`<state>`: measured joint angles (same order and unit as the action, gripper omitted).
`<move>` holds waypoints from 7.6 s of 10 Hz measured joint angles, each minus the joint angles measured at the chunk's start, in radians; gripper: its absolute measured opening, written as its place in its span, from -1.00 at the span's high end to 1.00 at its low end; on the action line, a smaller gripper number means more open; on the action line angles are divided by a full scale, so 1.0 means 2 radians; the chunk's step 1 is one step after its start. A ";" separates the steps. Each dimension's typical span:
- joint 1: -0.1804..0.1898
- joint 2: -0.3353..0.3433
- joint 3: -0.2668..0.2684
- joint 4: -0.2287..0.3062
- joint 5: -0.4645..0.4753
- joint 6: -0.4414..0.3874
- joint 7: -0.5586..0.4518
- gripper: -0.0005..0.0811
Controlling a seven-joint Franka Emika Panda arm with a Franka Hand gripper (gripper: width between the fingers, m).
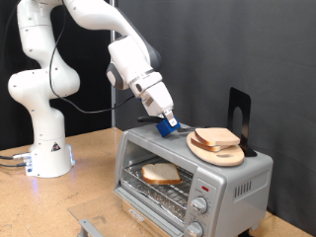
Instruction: Make a piece of toast with the oven
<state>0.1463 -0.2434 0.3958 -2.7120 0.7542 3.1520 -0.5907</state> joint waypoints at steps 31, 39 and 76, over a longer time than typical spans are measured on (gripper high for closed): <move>-0.049 -0.251 -0.235 -0.046 0.013 -0.428 -0.105 -0.99; -0.105 -0.244 -0.343 -0.020 -0.031 -0.563 -0.131 -0.99; -0.147 0.168 -0.463 0.068 0.214 -0.547 0.059 -0.99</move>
<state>-0.1470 0.0936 -0.5298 -2.5759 1.1815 2.0575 -0.4734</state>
